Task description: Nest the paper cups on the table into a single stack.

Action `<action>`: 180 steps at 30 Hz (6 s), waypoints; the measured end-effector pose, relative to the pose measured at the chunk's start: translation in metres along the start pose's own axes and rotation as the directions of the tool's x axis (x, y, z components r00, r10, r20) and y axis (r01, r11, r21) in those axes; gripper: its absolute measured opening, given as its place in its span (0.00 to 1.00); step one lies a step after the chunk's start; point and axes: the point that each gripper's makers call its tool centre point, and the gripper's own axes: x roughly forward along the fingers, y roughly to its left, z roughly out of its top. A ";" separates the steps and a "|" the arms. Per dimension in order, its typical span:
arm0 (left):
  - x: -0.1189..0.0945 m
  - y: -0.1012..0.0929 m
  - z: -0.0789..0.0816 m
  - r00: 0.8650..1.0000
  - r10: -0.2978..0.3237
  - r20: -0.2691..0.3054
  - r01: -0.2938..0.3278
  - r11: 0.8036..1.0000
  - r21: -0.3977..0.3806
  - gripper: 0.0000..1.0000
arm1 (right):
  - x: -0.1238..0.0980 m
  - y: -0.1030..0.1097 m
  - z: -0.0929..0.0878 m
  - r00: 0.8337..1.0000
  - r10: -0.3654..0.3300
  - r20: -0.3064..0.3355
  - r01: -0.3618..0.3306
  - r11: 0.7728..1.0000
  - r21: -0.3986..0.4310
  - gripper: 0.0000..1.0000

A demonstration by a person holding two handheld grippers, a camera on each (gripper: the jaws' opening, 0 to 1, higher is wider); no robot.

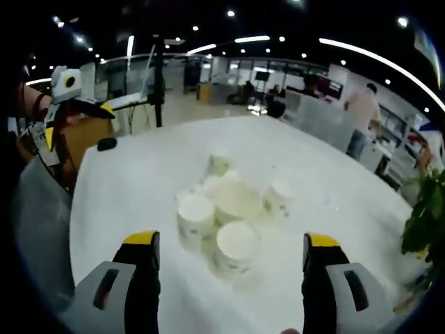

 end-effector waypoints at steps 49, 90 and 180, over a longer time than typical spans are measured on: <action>-0.014 -0.019 -0.010 0.997 0.063 -0.034 -0.064 0.998 -0.027 0.99 | 0.049 -0.011 -0.036 0.988 0.133 -0.083 -0.134 0.991 0.001 0.40; -0.024 -0.035 -0.008 0.999 -0.036 -0.022 0.035 0.999 -0.005 0.98 | 0.000 0.013 -0.030 0.994 0.052 -0.096 -0.055 0.998 -0.027 0.34; 0.003 -0.085 0.068 0.894 -0.400 0.204 0.426 0.898 -0.105 0.68 | -0.101 0.180 0.162 0.912 0.092 0.400 -0.132 0.988 0.074 0.34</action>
